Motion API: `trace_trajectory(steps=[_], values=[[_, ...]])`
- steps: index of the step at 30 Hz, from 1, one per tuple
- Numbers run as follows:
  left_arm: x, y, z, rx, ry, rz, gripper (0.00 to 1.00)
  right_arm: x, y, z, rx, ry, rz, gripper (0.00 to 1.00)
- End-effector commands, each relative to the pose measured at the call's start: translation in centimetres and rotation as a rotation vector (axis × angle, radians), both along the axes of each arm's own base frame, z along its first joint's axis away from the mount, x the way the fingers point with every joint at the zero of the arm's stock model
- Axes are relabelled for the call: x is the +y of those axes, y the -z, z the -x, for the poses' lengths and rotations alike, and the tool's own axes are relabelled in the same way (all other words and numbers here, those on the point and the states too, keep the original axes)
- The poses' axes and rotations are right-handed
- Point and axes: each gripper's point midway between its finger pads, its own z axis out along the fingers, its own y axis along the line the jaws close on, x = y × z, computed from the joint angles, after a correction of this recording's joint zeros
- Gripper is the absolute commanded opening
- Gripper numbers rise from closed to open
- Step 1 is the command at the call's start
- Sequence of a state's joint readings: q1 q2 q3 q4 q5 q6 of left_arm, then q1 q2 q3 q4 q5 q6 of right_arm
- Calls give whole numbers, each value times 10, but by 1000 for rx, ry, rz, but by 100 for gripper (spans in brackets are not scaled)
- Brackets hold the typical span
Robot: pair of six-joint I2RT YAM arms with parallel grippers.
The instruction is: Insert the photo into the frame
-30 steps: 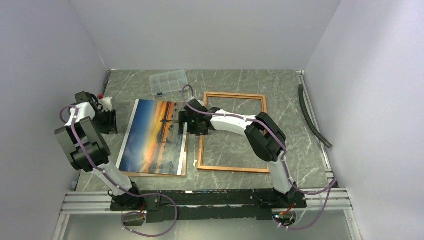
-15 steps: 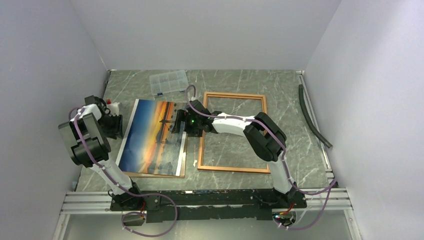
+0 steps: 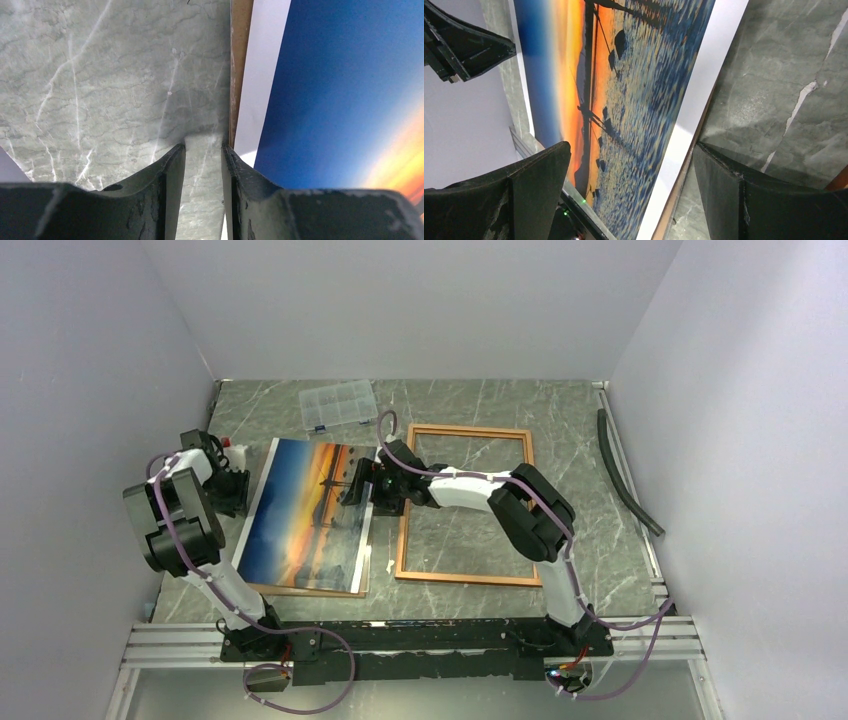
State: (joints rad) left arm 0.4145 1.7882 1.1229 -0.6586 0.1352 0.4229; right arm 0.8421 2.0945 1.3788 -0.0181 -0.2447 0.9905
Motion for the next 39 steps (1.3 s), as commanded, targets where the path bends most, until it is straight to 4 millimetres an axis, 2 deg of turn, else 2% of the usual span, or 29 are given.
trace_trajectory(steps=[1,8,14,20,22,27,30,33,35,39], values=[[-24,12,13,51,25,68,37,17,-55,9,-48,-52,-146,97],[-27,14,13,61,39,62,35,16,-82,10,-106,-74,-166,97],[-26,15,14,67,49,56,34,20,-90,13,-116,-108,-199,97],[-27,17,16,75,56,60,33,35,-143,30,-203,-229,-443,98],[-28,16,15,75,56,65,32,40,-152,36,-203,-271,-505,99],[-32,13,16,74,56,91,31,52,-143,39,-137,-290,-599,100],[-32,12,17,75,58,91,31,54,-131,37,-111,-275,-576,100],[-31,10,17,73,56,94,31,51,-124,33,-113,-251,-521,100],[-28,7,15,67,48,97,30,46,-126,33,-126,-238,-505,99],[-11,-5,9,40,11,91,32,38,-128,33,-132,-222,-479,94]])
